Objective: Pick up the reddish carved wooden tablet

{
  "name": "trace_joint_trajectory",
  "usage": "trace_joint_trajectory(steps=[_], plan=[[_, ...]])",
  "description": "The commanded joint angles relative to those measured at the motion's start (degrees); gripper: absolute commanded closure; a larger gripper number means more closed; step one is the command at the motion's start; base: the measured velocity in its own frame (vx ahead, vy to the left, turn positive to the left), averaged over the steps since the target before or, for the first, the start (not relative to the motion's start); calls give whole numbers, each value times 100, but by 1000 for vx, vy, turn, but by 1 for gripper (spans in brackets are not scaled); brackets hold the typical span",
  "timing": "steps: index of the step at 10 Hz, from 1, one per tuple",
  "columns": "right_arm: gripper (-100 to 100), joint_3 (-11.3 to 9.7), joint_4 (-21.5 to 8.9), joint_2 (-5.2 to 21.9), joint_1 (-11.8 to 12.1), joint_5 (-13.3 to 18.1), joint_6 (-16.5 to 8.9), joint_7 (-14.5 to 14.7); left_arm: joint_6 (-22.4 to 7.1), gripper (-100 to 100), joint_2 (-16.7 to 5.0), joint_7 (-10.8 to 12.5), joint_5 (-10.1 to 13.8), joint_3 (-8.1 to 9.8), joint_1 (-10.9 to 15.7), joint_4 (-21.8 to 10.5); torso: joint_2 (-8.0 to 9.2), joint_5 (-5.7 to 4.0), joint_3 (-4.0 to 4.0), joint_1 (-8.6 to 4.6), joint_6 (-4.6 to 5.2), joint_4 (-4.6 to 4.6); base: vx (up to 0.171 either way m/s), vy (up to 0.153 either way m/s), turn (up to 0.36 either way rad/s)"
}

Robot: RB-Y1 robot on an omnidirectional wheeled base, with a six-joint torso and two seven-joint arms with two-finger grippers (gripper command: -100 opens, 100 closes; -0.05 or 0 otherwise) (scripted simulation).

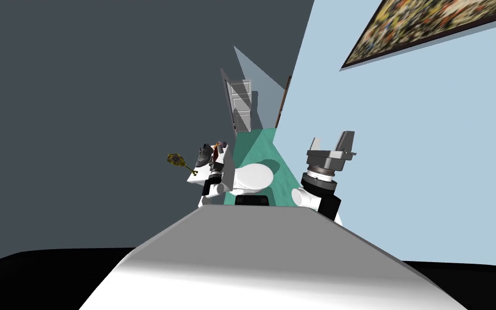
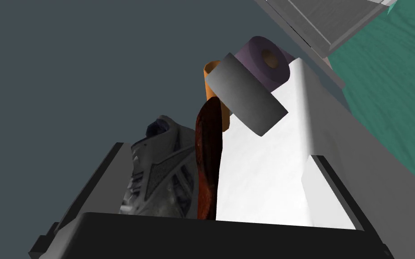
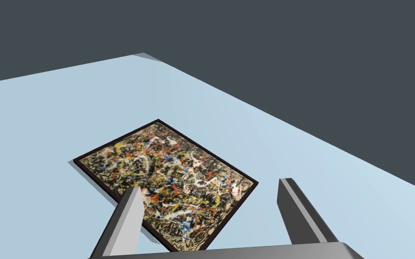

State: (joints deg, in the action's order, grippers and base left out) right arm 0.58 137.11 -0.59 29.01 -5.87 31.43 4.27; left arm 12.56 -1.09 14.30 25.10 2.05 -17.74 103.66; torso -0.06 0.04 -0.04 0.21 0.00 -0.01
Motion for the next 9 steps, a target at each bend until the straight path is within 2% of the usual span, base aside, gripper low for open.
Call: trace_joint_trajectory(steps=[1, 2, 3, 4, 5, 6, 7, 9], plan=[[0, 0, 0, 0, 0, 0, 0, 0, -61, -100, 242, 29, 66, 62, 16, -75, 0, 0, 0, 0, 0, 0, 8, 63, 56], [0, 0, 0, 0, 0, 0, 0, 0, -77, -100, 331, 35, 83, 90, 8, -103, 1, 0, 1, 3, 0, 0, 11, 67, 34], [0, 0, 0, 0, 0, 0, 0, 0, -82, -100, 271, 22, 67, 78, 20, -76, 1, 1, 1, 5, 0, 0, 6, 29, 1], [0, 0, 0, 0, 0, 0, 0, 0, -84, 0, 280, 26, 70, 81, 18, -79, 3, -1, 2, -6, 1, 1, 0, 0, 0], [0, -1, 0, -1, 0, 0, 0, 0, -234, -100, 283, 7, 94, 119, -17, 100, 2, -2, 1, -11, 0, 0, 72, -9, 10], [0, -1, 0, -1, 0, 0, 0, 0, -156, -100, 271, 23, 88, 106, -5, 24, -19, -3, -10, -14, -1, -3, 25, -11, 24], [0, -1, 0, -1, 0, 0, 0, 0, -179, 100, 269, 22, 91, 110, -6, 40, -11, -3, -7, -16, 0, -4, 0, 0, 0], [0, -1, 0, -1, 0, 0, 0, 0, -183, 100, 274, 25, 93, 103, -8, 32, 2, -7, 3, -11, -4, 3, 0, 0, 0]])
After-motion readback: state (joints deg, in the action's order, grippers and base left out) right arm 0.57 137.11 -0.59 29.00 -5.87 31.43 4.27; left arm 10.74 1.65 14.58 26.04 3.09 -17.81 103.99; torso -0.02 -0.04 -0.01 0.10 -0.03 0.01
